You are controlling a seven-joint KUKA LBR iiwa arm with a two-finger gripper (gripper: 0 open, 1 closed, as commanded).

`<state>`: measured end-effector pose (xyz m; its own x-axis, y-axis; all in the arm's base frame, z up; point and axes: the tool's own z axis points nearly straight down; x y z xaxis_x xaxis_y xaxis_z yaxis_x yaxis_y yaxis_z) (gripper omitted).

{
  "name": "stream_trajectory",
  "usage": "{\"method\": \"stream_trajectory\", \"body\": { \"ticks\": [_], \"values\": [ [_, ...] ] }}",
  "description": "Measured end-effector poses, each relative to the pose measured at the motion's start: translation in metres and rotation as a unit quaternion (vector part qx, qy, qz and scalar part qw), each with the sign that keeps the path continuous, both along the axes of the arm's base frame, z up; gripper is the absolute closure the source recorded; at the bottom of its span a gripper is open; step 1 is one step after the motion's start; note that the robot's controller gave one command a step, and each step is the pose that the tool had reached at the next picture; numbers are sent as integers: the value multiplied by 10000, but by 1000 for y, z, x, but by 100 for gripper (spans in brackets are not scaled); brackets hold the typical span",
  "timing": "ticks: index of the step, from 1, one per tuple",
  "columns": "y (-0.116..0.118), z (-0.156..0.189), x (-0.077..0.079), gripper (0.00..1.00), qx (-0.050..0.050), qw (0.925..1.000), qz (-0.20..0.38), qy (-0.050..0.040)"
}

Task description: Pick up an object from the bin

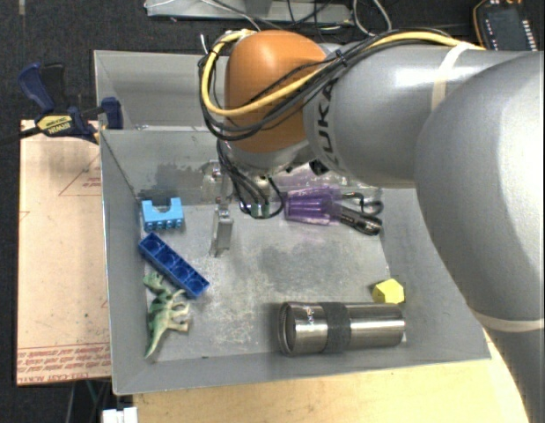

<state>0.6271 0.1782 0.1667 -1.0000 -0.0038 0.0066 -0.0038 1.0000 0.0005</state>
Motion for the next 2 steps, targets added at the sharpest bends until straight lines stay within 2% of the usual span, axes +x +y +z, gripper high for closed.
{"method": "stream_trajectory", "body": {
  "ticks": [1, 2],
  "values": [
    [-1, 5, 2, 0, 5, 10000, -20, -37],
    [45, -93, -15, 0, 18, 9985, -546, -20]
  ]
}}
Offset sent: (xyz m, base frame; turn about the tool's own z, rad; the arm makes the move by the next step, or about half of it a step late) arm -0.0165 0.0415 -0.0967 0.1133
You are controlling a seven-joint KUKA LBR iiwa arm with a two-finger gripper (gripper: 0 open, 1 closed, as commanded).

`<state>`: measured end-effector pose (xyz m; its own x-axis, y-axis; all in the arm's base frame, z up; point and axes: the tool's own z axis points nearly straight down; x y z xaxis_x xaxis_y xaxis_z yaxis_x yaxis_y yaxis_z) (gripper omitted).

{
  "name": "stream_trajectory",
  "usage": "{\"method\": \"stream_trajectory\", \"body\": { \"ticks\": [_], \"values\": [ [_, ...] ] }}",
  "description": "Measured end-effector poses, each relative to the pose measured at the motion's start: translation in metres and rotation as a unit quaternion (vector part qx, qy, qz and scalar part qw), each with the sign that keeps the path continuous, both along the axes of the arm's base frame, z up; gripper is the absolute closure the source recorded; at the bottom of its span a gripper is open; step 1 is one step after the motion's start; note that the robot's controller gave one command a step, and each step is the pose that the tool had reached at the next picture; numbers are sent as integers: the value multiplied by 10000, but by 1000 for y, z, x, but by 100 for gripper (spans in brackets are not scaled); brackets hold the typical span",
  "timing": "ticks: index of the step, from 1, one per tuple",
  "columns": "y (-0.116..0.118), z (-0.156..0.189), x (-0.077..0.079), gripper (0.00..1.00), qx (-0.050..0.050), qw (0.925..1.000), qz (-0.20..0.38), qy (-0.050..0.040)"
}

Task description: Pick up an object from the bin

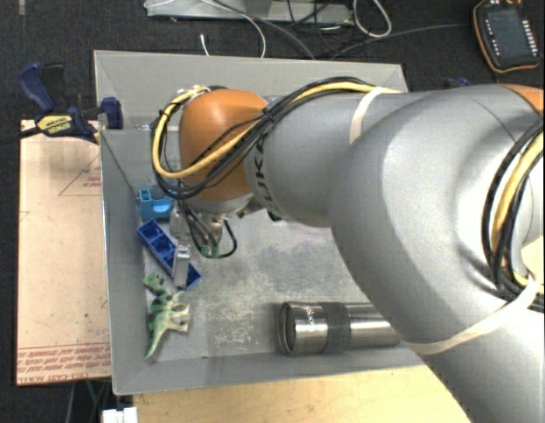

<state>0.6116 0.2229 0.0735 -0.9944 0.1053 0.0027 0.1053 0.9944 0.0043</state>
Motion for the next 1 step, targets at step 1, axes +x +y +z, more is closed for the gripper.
{"method": "stream_trajectory", "body": {
  "ticks": [1],
  "values": [
    [11, 68, -2, 0, 2, 9982, 589, -100]
  ]
}}
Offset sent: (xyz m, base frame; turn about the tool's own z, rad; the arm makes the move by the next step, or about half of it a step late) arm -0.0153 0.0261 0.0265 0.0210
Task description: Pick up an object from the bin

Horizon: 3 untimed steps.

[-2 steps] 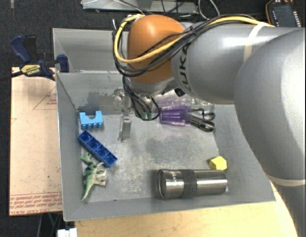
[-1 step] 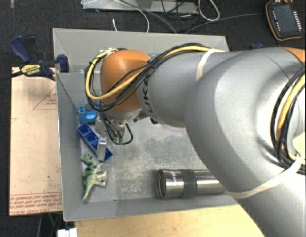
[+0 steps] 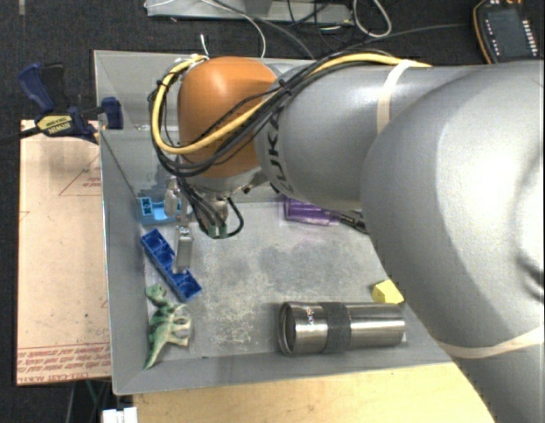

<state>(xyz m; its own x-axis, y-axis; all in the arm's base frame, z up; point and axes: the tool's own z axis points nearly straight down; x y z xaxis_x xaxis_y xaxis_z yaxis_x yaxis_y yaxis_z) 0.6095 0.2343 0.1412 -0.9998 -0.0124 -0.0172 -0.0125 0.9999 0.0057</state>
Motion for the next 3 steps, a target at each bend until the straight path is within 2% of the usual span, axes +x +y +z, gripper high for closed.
{"method": "stream_trajectory", "body": {
  "ticks": [1, 2, 3],
  "values": [
    [16, -43, -14, 0, -5, 9977, -676, 89],
    [16, -71, -13, 0, 5, 9996, -281, 12],
    [10, -72, -14, 100, 17, 9940, -1096, 58]
  ]
}}
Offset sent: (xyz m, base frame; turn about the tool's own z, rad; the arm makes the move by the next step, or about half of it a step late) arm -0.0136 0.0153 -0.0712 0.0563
